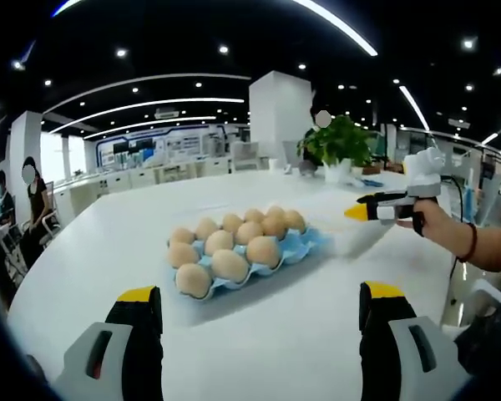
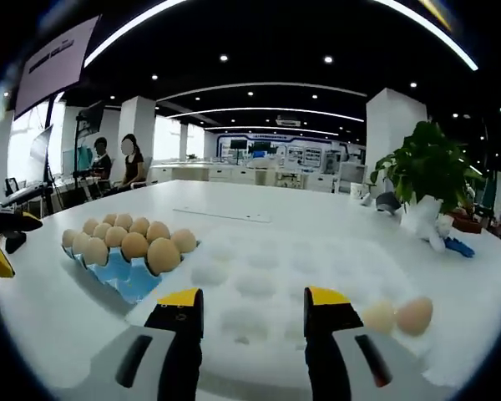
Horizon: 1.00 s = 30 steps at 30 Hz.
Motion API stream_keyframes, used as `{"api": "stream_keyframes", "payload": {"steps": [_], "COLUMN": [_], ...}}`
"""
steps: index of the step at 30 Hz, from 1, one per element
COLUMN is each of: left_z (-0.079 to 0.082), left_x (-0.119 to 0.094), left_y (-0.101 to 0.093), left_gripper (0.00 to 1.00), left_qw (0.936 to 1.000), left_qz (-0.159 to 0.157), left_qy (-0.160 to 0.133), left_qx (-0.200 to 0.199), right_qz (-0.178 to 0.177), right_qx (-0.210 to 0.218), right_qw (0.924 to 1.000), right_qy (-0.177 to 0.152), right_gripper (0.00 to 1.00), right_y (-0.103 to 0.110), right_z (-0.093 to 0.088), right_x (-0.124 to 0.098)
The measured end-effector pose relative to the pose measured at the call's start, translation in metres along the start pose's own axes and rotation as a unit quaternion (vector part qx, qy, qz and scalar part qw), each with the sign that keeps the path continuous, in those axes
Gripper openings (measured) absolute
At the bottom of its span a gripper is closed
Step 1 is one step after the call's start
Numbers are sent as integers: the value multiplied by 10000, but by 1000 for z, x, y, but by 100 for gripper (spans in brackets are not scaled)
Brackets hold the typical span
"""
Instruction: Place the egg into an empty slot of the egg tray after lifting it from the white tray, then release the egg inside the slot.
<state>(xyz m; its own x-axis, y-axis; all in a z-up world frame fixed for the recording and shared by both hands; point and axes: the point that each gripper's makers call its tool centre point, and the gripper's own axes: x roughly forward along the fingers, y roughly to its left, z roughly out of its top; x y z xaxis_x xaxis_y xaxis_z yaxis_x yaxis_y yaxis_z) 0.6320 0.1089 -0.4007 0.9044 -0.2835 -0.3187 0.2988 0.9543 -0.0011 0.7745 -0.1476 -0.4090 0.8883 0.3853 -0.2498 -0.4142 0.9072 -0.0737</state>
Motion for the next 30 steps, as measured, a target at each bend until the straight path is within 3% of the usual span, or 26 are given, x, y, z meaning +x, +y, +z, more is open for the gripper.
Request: {"api": "stream_keyframes", "payload": {"steps": [21, 30], "left_z": [2, 2], "left_x": [-2, -2], "left_y": [-10, -10], "left_gripper": [100, 100], "left_qw": [9999, 10000], "left_qz": [-80, -62], "left_qy": [17, 37], "left_qx": [58, 45], "right_qz": [-175, -203], "right_qx": [-4, -51], "right_qw": [9997, 9997], "right_qy": [148, 102], "right_gripper": [50, 50], "right_y": [-39, -51], "right_z": [-14, -11], "right_x": [-24, -31]}}
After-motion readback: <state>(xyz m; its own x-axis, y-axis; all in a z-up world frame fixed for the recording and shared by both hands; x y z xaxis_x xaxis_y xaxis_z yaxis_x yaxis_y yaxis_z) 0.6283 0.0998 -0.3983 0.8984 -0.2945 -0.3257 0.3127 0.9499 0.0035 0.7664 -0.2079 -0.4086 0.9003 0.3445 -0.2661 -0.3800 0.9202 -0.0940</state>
